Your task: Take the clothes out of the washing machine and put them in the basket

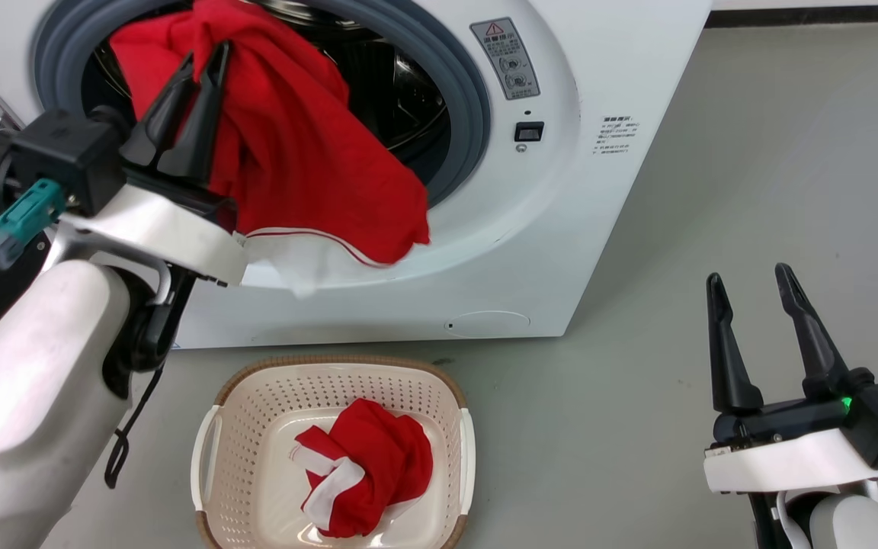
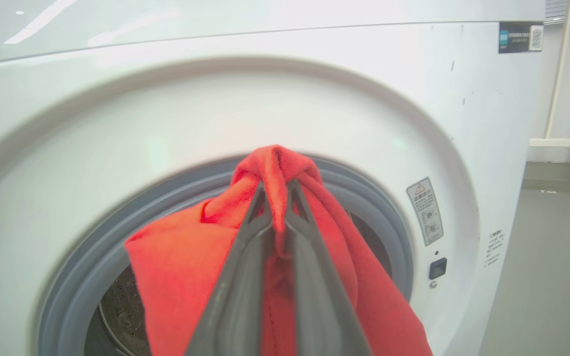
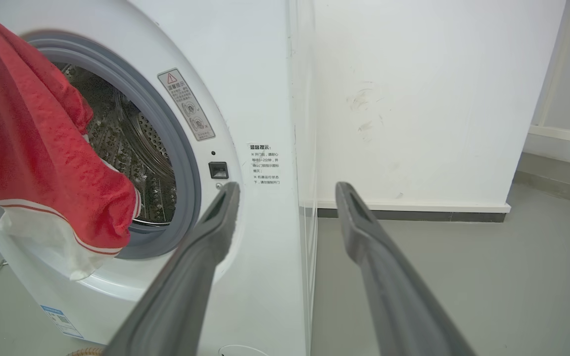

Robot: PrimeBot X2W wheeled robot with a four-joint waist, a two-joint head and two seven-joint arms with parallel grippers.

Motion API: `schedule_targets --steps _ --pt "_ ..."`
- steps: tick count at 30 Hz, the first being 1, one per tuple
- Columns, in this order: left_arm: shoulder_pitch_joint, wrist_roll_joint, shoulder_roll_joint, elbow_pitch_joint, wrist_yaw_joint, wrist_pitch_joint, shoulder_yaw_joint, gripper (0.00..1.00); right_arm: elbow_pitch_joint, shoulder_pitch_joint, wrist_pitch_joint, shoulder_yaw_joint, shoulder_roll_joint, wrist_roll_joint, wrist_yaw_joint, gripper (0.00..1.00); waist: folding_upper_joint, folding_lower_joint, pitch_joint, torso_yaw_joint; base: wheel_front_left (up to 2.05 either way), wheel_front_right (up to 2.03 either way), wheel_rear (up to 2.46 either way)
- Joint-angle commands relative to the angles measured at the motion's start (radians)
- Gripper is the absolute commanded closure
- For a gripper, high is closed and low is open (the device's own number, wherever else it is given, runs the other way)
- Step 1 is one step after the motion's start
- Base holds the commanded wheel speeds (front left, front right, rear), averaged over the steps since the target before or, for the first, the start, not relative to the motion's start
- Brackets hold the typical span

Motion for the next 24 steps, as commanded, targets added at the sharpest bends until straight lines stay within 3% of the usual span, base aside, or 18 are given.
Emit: schedule_targets --steps 1,13,24 --pt "0.013 0.006 0.006 -0.013 0.006 0.000 0.003 1.00 0.003 0.013 -0.002 0.000 0.001 -0.003 -0.001 0.00 -0.0001 0.0001 -0.004 0.001 0.00 0.00 0.00" --pt "0.122 0.042 0.089 -0.309 0.127 0.040 0.018 1.00 0.003 0.047 -0.002 -0.001 0.001 -0.003 -0.001 0.00 -0.0001 0.0001 -0.047 0.020 0.00 0.00 0.00" --pt "0.263 0.037 0.144 -0.435 0.197 0.057 0.006 1.00 -0.002 0.056 -0.002 0.003 0.001 -0.002 -0.001 0.00 -0.0001 0.0001 -0.050 0.038 0.00 0.00 0.00"
